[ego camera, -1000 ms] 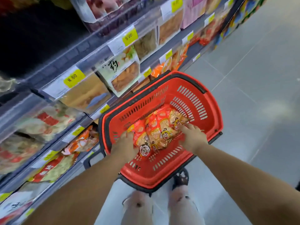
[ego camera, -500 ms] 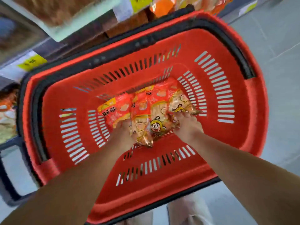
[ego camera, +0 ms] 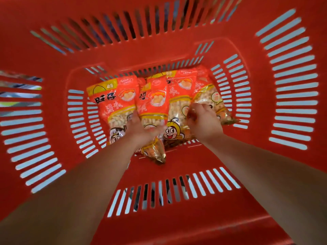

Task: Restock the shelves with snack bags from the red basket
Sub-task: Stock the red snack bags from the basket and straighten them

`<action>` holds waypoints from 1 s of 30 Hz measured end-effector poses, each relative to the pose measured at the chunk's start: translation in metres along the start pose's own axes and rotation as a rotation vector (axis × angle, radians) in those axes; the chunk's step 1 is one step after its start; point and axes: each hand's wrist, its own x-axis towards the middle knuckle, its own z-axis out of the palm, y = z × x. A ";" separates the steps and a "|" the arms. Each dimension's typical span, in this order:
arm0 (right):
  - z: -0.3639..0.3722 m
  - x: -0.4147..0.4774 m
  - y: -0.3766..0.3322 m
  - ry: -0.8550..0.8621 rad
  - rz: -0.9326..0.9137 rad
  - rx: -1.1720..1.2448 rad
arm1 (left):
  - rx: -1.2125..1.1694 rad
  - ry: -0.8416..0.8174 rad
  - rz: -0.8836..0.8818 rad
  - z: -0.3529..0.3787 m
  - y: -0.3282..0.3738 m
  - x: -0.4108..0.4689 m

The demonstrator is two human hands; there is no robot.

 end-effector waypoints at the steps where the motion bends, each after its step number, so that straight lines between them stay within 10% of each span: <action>1: 0.003 0.001 -0.002 0.003 0.001 0.010 | 0.088 -0.002 -0.016 0.003 0.002 -0.001; 19: 0.060 0.019 -0.070 -0.079 0.323 -0.157 | -0.182 0.000 -0.077 -0.066 -0.007 -0.017; 30: -0.067 -0.047 -0.079 -0.159 0.335 0.440 | -0.402 -0.128 -0.053 -0.121 0.041 -0.122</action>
